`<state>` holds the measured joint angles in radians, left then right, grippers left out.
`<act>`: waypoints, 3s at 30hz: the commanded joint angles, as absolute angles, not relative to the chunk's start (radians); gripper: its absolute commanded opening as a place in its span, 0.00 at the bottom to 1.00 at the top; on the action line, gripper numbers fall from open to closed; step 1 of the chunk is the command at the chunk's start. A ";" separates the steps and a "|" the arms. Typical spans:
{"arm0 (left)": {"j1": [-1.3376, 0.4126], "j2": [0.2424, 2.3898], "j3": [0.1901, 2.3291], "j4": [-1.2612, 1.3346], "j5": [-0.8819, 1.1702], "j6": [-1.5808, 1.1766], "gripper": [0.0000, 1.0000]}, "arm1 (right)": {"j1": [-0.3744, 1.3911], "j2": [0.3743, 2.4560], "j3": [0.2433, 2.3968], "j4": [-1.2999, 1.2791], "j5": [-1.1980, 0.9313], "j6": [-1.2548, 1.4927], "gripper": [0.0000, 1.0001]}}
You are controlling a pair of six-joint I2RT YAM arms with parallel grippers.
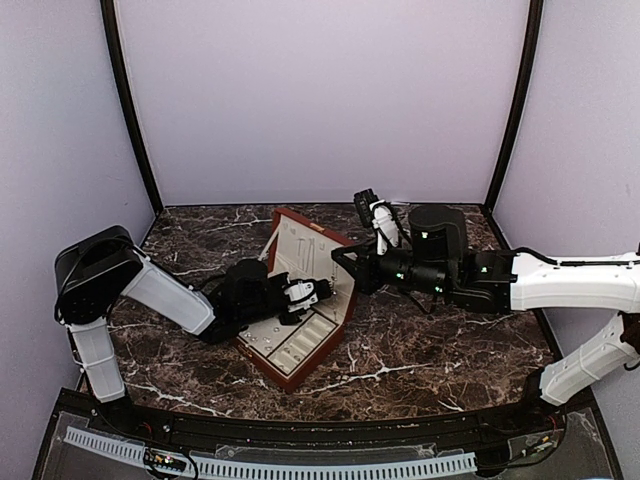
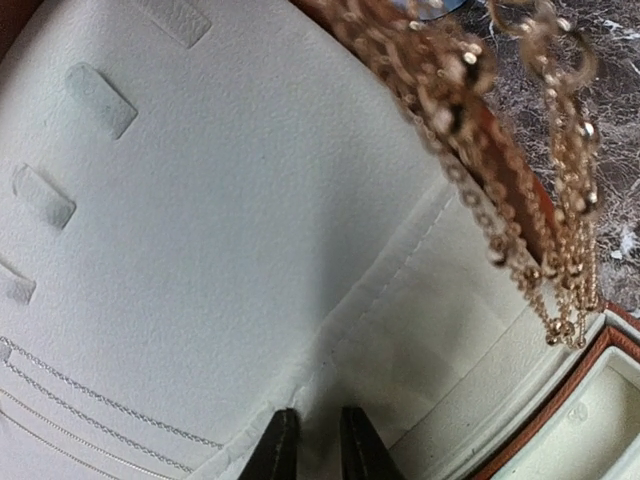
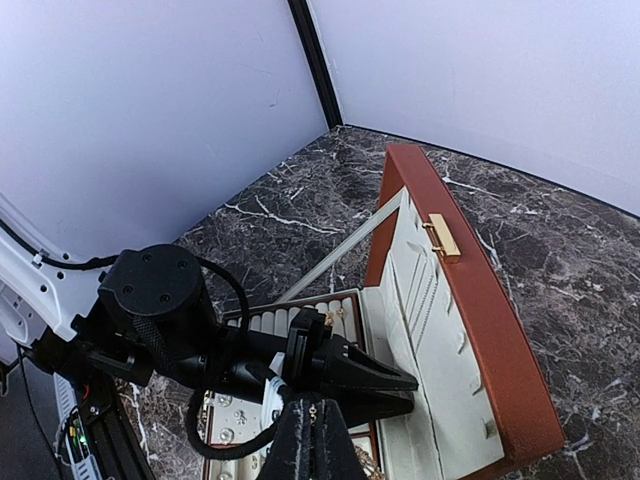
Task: Organize the mixed jewelry
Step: Open the compartment pouch of the jewelry box, then adjust the compartment pouch in the jewelry box, then open the compartment pouch of the jewelry box.
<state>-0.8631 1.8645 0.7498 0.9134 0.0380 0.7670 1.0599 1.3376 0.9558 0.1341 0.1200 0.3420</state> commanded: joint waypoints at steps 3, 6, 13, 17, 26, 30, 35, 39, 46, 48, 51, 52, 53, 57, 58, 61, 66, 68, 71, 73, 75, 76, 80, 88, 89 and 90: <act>-0.872 1.889 0.755 0.884 -0.027 0.792 0.14 | 1.057 1.341 0.982 0.186 0.111 0.351 0.00; -0.877 1.899 0.755 0.897 -0.044 0.802 0.09 | 1.057 1.339 0.983 0.187 0.112 0.351 0.00; -0.898 1.927 0.756 0.952 -0.096 0.837 0.00 | 1.056 1.334 0.977 0.192 0.120 0.353 0.00; -0.910 1.923 0.729 0.997 -0.113 0.846 0.00 | 1.056 1.317 0.974 0.204 0.137 0.357 0.00; -0.935 1.917 0.690 1.052 -0.135 0.837 0.00 | 1.057 1.318 1.029 0.186 0.215 0.338 0.00; -0.940 1.917 0.680 1.071 -0.144 0.836 0.00 | 1.057 1.340 1.066 0.171 0.252 0.328 0.00; -0.948 1.915 0.672 1.065 -0.152 0.843 0.00 | 1.058 1.367 1.118 0.149 0.294 0.293 0.00; -0.953 1.902 0.679 1.039 -0.150 0.850 0.00 | 1.057 1.397 1.152 0.140 0.310 0.268 0.00; -0.953 1.890 0.690 1.039 -0.164 0.864 0.00 | 1.057 1.435 1.188 0.137 0.327 0.234 0.00; -0.953 1.875 0.690 1.042 -0.170 0.857 0.01 | 1.057 1.432 1.193 0.138 0.329 0.232 0.00; -0.949 1.827 0.675 1.044 -0.157 0.842 0.10 | 1.058 1.420 1.192 0.138 0.334 0.230 0.00; -0.944 1.815 0.666 1.041 -0.133 0.835 0.18 | 1.057 1.415 1.190 0.137 0.334 0.230 0.00; -0.940 1.789 0.663 1.035 -0.117 0.820 0.26 | 1.058 1.410 1.186 0.139 0.335 0.230 0.00; -0.905 1.743 0.661 0.989 -0.021 0.773 0.41 | 1.057 1.386 1.163 0.142 0.336 0.236 0.00; -0.895 1.740 0.667 0.974 0.010 0.771 0.42 | 1.057 1.378 1.154 0.146 0.336 0.238 0.00; -0.888 1.750 0.685 0.955 0.042 0.776 0.49 | 1.058 1.362 1.134 0.153 0.332 0.240 0.00; -0.887 1.781 0.733 0.918 0.067 0.795 0.50 | 1.057 1.336 1.099 0.170 0.322 0.253 0.00; -0.885 1.795 0.750 0.907 0.071 0.803 0.50 | 1.057 1.327 1.087 0.176 0.314 0.262 0.00; -0.880 1.811 0.776 0.898 0.072 0.814 0.50 | 1.057 1.316 1.068 0.193 0.288 0.279 0.00; -0.875 1.819 0.789 0.889 0.079 0.815 0.49 | 1.057 1.313 1.059 0.202 0.270 0.293 0.00; -0.872 1.825 0.797 0.880 0.084 0.812 0.49 | 1.057 1.312 1.053 0.209 0.263 0.301 0.00; -0.871 1.830 0.798 0.877 0.084 0.811 0.48 | 1.057 1.312 1.051 0.212 0.259 0.305 0.00; -0.867 1.844 0.799 0.860 0.085 0.810 0.44 | 1.056 1.311 1.047 0.219 0.252 0.312 0.00; -0.853 1.882 0.797 0.855 0.074 0.794 0.43 | 1.058 1.313 1.053 0.222 0.240 0.316 0.00; -0.854 1.888 0.798 0.856 0.073 0.793 0.43 | 1.058 1.313 1.051 0.222 0.240 0.318 0.00; -0.853 1.890 0.799 0.856 0.072 0.793 0.43 | 1.057 1.312 1.051 0.223 0.238 0.320 0.00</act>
